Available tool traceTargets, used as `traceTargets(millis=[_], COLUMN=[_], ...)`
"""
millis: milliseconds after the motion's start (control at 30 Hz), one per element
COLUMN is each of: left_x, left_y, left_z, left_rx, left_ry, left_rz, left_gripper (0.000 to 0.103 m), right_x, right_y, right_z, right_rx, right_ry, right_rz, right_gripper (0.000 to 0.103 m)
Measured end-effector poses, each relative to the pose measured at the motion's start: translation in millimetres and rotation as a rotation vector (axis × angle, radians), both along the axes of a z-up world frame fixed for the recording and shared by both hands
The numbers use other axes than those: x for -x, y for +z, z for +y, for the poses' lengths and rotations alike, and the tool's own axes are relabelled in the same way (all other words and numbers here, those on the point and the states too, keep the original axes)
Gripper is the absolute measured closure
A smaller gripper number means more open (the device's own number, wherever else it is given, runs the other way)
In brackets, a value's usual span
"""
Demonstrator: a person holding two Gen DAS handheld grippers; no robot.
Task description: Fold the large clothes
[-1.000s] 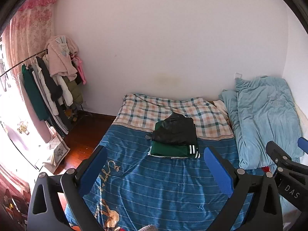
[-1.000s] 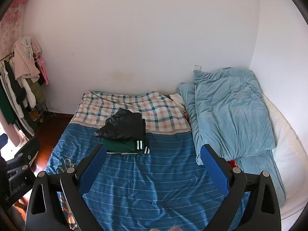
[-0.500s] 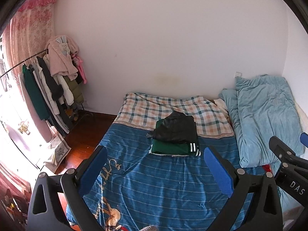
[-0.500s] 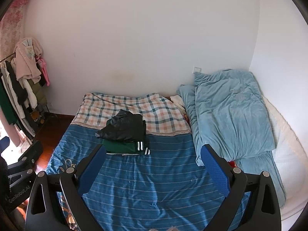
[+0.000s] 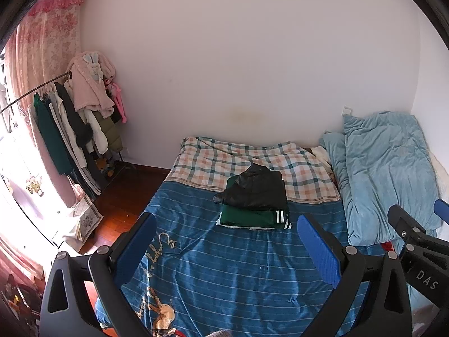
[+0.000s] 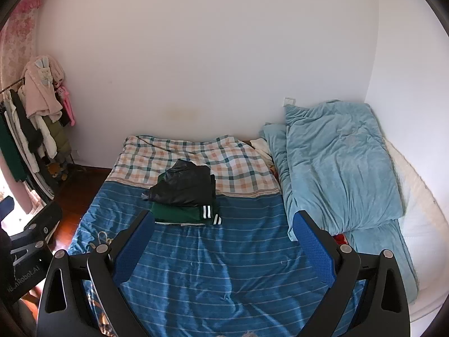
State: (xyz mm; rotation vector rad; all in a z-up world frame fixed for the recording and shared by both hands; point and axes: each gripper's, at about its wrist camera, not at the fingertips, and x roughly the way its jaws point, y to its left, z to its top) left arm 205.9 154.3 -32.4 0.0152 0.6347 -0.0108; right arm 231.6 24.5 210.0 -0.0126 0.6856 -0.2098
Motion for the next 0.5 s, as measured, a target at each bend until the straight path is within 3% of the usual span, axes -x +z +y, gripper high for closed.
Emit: traceTargets(millis=[500], left_x=[2.0], left_y=[5.9], left_z=[-3.4], left_rx=[0.0], left_ry=[0.001], left_rz=[-0.009], left_gripper=[0.0], right_x=[3.6], right_y=[-2.8], right_z=[1.6], right_rx=[0.003], right_ry=[-0.001], right_rz=[-0.002], right_gripper=[0.003])
